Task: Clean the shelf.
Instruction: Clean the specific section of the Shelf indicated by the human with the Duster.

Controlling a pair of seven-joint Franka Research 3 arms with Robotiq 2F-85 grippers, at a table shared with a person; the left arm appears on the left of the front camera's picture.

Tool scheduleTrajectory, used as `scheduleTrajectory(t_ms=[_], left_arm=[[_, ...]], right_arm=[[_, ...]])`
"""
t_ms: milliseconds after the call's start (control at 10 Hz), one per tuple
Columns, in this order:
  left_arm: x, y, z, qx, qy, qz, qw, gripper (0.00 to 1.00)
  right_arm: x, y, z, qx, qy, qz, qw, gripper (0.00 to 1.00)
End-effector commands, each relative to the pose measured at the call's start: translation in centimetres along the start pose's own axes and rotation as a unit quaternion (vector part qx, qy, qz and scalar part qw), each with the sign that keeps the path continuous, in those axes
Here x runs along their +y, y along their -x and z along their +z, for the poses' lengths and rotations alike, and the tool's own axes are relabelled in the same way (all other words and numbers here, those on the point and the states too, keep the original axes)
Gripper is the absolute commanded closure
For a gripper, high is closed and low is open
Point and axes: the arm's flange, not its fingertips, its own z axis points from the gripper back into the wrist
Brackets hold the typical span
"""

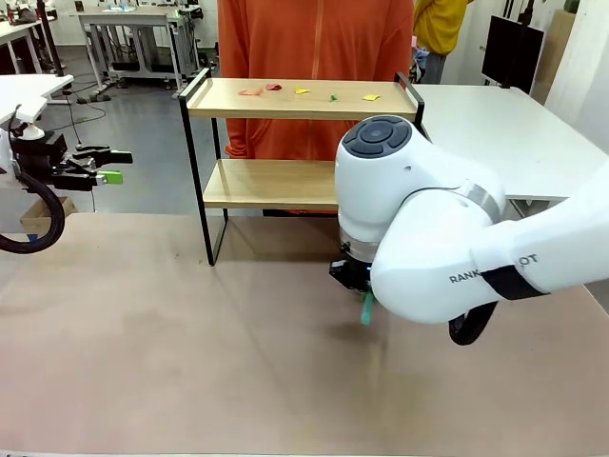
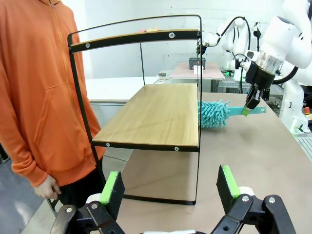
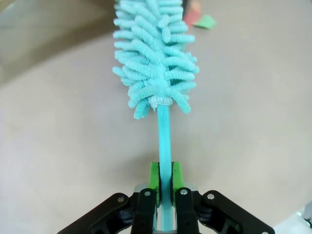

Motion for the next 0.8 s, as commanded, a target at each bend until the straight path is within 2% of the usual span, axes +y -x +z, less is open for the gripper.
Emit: scheduleTrajectory(t_ms=[0, 100, 200, 500, 700], left_arm=[[-0.1, -0.3, 0.1, 0.002, 0.000, -0.003, 1.000, 0.00], [-0.1, -0.3, 0.1, 0.002, 0.000, -0.003, 1.000, 0.00], [-0.1, -0.3, 0.1, 0.002, 0.000, -0.003, 1.000, 0.00], [-0.1, -0.3, 0.1, 0.002, 0.000, -0.003, 1.000, 0.00], [-0.1, -0.3, 0.1, 0.002, 0.000, -0.003, 1.000, 0.00]], right_arm=[[-0.8, 1.0, 1.2, -0.010, 0.035, -0.033, 0.999, 0.87], [-0.7, 0.9, 1.9, -0.040, 0.031, -0.024, 0.998, 0.87], [-0.7, 0.3, 0.4, -0.004, 0.015, -0.006, 1.000, 0.87], [-0.6, 0.7, 1.1, -0.013, 0.016, -0.001, 1.000, 0.87], [-1.3, 2.1, 4.3, -0.008, -0.074, 0.063, 0.995, 0.87]])
